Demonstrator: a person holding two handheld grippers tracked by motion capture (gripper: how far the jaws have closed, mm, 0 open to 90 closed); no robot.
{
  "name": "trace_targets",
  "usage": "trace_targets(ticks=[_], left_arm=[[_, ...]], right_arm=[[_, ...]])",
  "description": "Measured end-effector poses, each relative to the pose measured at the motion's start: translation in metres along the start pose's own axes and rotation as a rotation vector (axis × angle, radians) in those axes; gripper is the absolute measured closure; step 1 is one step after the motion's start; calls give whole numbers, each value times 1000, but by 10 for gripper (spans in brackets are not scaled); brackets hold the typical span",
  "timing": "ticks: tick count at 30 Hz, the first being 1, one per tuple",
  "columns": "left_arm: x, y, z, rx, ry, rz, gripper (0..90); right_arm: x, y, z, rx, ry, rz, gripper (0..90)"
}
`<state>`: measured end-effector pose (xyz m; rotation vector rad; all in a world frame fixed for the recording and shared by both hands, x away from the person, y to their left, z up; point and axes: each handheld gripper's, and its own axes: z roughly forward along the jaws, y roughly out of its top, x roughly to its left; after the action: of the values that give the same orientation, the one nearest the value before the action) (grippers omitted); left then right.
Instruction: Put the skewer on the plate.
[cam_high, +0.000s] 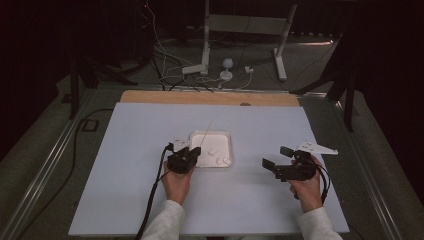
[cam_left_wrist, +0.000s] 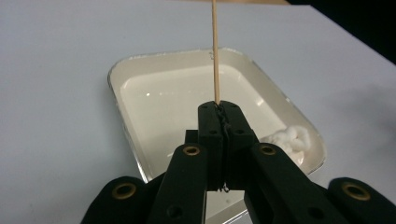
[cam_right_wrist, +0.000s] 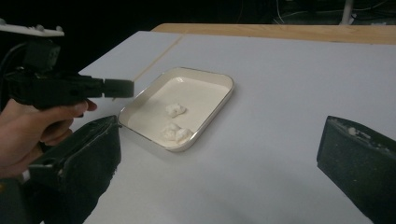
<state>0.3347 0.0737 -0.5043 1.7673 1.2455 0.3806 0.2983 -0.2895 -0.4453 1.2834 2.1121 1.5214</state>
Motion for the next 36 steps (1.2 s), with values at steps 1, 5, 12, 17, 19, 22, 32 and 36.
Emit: trace_targets(ticks=[1,5,12,17,19,22,32,36], left_arm=[[0,-1,1,7,9,-1,892],[2,-4,3,23,18,-22,892],[1,-4,4,-7,-66,-51,546],[3,0,-3,-57,-82,-47,358],[4,2,-6,-68,-92,-50,301],[6,5,-12,-75,-82,-37,224],[18,18,-46,-144,-116,-3,69],[25,22,-62,-174,-120,4,23]], right_arm=[[0,0,0,0,0,0,0],[-1,0,-1,-1,-1,4,0],[-3,-2,-1,0,-3,13,0],[-4,-2,0,4,-2,16,0],[-4,-3,0,2,-2,16,0],[-4,-3,0,2,-1,16,0],[-5,-5,-3,-2,-7,14,0],[-6,-6,-4,-7,-11,14,0]])
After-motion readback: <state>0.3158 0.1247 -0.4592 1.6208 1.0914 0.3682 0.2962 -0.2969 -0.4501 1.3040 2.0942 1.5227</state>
